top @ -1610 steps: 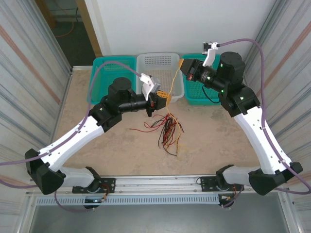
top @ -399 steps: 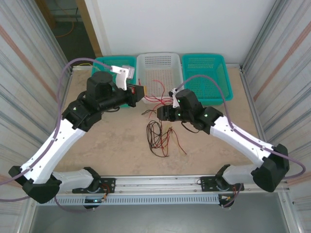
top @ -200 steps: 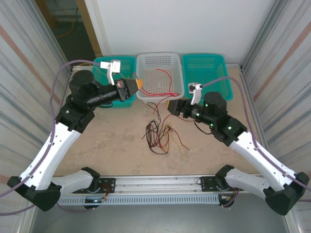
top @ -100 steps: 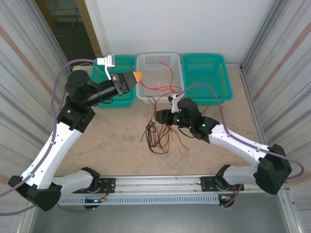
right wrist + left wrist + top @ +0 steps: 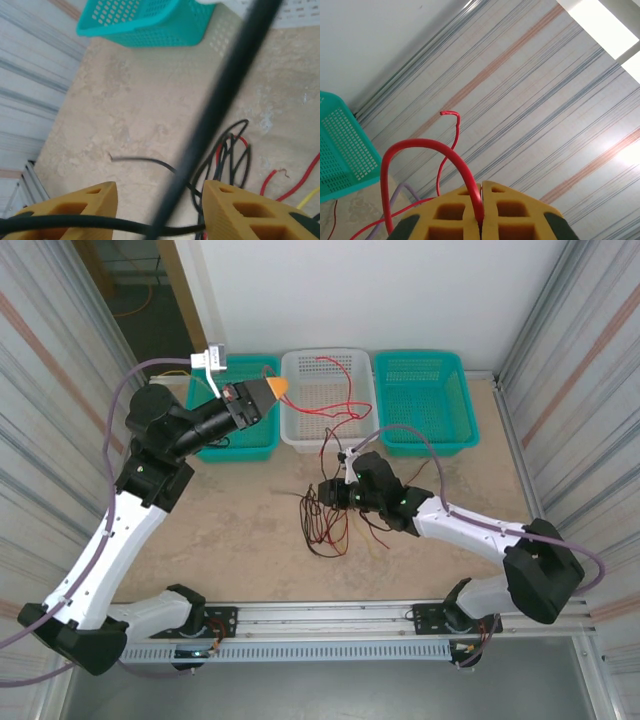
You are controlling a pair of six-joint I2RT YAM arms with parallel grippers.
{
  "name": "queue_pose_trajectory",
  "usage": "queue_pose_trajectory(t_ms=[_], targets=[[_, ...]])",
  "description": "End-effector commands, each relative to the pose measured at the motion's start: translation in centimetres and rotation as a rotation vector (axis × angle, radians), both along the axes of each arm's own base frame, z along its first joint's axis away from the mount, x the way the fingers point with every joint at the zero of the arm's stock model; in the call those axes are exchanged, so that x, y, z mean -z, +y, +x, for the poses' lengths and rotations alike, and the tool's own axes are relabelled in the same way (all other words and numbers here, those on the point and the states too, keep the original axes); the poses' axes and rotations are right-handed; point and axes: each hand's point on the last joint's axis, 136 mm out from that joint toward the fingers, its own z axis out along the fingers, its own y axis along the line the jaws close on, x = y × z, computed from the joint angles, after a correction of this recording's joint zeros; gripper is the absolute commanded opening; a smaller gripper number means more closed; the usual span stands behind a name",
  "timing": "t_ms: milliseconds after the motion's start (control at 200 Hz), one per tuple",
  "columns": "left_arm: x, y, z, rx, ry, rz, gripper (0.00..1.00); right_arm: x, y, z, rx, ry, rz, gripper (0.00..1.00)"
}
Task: Untangle the cables
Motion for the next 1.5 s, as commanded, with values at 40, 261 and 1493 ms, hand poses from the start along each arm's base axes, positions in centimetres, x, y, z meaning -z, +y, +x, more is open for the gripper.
queue_pose_trajectory(t_ms=[40, 261, 1493], targets=[[-2.8, 1.5, -1.0, -0.030, -0.076, -0.061, 0.00, 2.0, -0.3, -0.5, 0.013, 0.035, -0.024, 0.09], [-5.2, 3.4, -1.1, -0.079, -0.122, -0.091, 0.00, 7.4, -1.8, -1.5, 0.040, 0.140, -0.124, 0.07], [7.8, 0.5, 1.3, 0.035, -0.136, 0.260, 0.00, -27.6, -9.8, -0.6, 0.103, -0.484, -0.039, 0.85]])
